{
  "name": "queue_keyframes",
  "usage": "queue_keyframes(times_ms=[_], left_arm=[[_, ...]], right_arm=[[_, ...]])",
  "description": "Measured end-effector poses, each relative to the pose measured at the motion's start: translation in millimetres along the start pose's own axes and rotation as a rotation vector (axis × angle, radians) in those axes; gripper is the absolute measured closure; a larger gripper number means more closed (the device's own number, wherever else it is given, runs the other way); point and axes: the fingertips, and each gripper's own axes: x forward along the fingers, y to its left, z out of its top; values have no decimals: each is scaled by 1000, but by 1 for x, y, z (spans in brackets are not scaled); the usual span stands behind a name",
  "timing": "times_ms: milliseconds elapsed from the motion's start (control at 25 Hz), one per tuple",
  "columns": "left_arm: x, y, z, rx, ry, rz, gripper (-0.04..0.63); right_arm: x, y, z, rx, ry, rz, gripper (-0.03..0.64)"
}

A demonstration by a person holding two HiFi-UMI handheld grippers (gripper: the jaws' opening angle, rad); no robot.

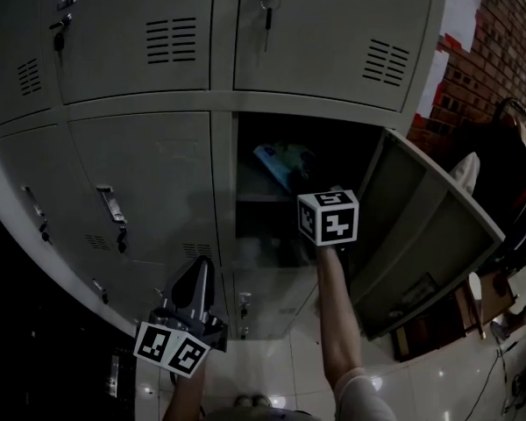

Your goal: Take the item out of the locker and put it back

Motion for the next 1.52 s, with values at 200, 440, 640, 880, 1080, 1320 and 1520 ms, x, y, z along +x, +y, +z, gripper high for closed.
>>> queue_keyframes(times_ms=[200, 440, 640, 880, 1080, 1320, 1520], left_arm=[[2, -7, -1, 3, 3, -9, 592], [-1, -26, 6, 70, 5, -36, 592], [-12, -32, 6, 156, 13, -10, 592], [-20, -42, -3, 201, 34, -1, 591], [-25, -53, -12, 211, 49, -17, 592], [-28, -63, -13, 208, 49, -41, 592], [-31, -64, -16, 190, 59, -43, 592]], right_arm=[[-11, 3, 6, 30, -52, 8, 586], [-87, 16, 41, 24, -283, 2, 586], [-179, 50, 39, 70, -476, 76, 586], [-241, 74, -35, 149, -471, 81, 586], [-254, 81, -43, 196, -470, 101, 585], [-260, 88, -36, 211, -480, 112, 584], [-265, 96, -36, 210, -472, 125, 584]])
